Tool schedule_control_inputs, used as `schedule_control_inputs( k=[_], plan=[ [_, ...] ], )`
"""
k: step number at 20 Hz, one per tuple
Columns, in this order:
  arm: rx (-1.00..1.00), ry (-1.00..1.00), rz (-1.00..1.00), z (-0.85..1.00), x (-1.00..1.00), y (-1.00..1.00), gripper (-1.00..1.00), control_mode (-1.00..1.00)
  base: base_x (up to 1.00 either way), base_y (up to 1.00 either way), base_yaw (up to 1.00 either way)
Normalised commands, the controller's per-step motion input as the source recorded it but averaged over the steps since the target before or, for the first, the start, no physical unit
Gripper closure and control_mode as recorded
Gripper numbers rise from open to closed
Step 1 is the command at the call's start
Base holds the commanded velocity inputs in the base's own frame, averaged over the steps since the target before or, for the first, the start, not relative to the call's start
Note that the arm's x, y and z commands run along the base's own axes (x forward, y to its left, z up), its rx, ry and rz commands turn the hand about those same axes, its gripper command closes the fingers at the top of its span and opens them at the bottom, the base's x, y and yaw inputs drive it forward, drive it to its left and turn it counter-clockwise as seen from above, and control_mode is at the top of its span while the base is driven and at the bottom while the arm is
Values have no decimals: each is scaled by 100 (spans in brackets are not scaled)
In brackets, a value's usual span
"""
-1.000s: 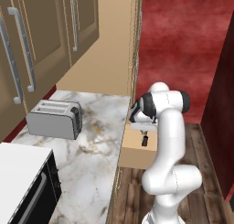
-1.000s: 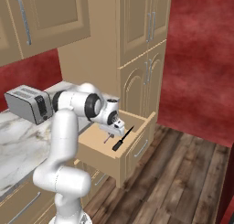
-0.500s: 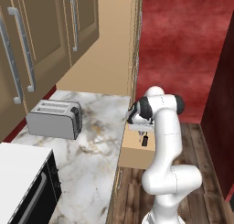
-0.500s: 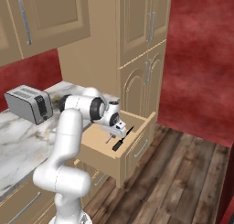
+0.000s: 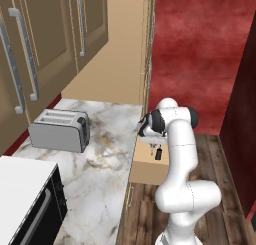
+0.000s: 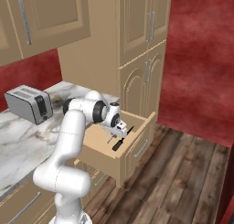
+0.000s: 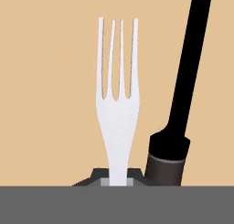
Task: Pick up the metallic utensils from the counter and place them in the open drawer. Make sure not to pick up any wooden utensils.
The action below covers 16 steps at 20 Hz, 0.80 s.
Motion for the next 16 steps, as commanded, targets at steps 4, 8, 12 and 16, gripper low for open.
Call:
schedule_control_inputs(
  k=[4, 8, 12, 16],
  plan=[
    [0, 0, 0, -18, 27, 2, 100, -100, 0, 0, 0],
    [0, 0, 0, -22, 26, 1, 100, -100, 0, 0, 0],
    [0, 3, 0, -23, 2, 0, 100, -100, 0, 0, 0],
    [0, 6, 0, -23, 0, 2, -100, -100, 0, 0, 0]
  ],
)
